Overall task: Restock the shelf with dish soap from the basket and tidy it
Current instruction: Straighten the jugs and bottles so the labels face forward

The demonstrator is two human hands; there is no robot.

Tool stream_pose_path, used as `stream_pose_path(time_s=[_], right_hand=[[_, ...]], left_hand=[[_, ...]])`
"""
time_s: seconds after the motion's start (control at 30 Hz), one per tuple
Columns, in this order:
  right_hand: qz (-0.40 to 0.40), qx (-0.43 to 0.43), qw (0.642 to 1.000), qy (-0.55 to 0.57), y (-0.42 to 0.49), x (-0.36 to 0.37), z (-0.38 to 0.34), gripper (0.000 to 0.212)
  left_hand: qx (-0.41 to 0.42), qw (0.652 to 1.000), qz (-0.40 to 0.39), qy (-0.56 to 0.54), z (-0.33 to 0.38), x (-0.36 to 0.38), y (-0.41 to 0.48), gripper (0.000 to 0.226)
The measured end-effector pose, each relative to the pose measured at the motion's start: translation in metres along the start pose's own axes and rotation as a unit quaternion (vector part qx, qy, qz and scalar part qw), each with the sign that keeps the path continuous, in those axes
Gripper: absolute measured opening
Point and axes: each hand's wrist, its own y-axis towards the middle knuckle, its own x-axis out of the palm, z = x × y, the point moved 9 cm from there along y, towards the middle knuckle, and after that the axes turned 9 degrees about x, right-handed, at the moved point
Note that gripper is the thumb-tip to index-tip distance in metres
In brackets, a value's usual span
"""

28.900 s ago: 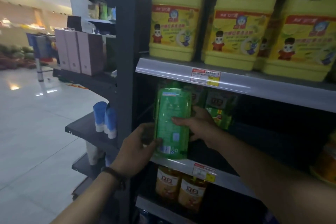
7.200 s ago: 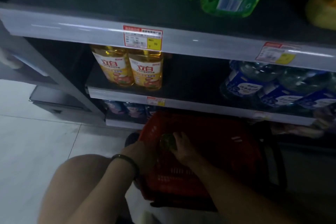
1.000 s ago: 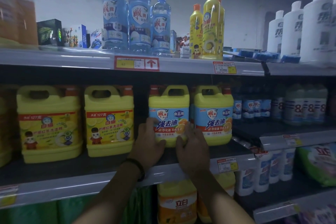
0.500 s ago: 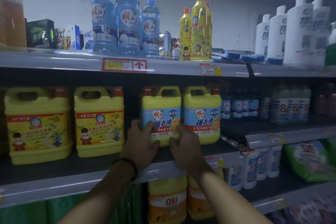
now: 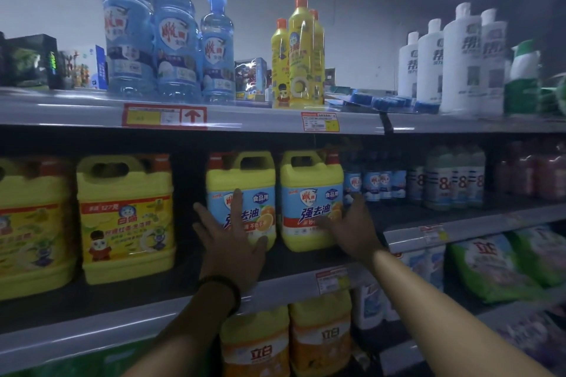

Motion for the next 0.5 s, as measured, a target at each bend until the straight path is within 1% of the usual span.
stream_pose_path(time_s=[0.03,0.07,0.17,0.2,0.3,0.4,0.47,0.5], right_hand=[[-0.029,0.014,0.999,0.033,0.005,0.004,0.0,0.085],[-0.057,0.026,0.996,0.061,0.012,0.011,0.002,0.083],[-0.103,0.049,0.99,0.086,0.031,0.025,0.012,0.093],[-0.112,0.053,0.988,0.091,0.037,0.028,0.017,0.093],[-0.123,0.06,0.985,0.11,0.035,0.027,0.021,0.077],[-0.137,0.045,0.983,0.113,0.027,0.024,0.02,0.075],[-0.122,0.028,0.987,0.099,0.018,0.019,0.015,0.069],[-0.1,0.02,0.991,0.091,0.012,0.015,0.014,0.064]], left_hand=[[0.002,1.0,0.003,0.003,-0.001,0.0,0.0,0.115],[0.002,1.0,0.006,0.011,-0.001,-0.001,0.001,0.115],[0.002,0.999,0.013,0.04,0.0,-0.003,0.002,0.119],[0.001,0.999,0.014,0.046,0.0,-0.004,0.002,0.118],[-0.004,0.999,0.016,0.051,-0.002,-0.003,0.001,0.115],[-0.01,0.997,0.022,0.072,-0.001,-0.004,0.001,0.116],[-0.013,0.997,0.02,0.074,0.0,-0.004,0.001,0.117],[-0.012,0.997,0.019,0.072,0.0,-0.004,0.0,0.117]])
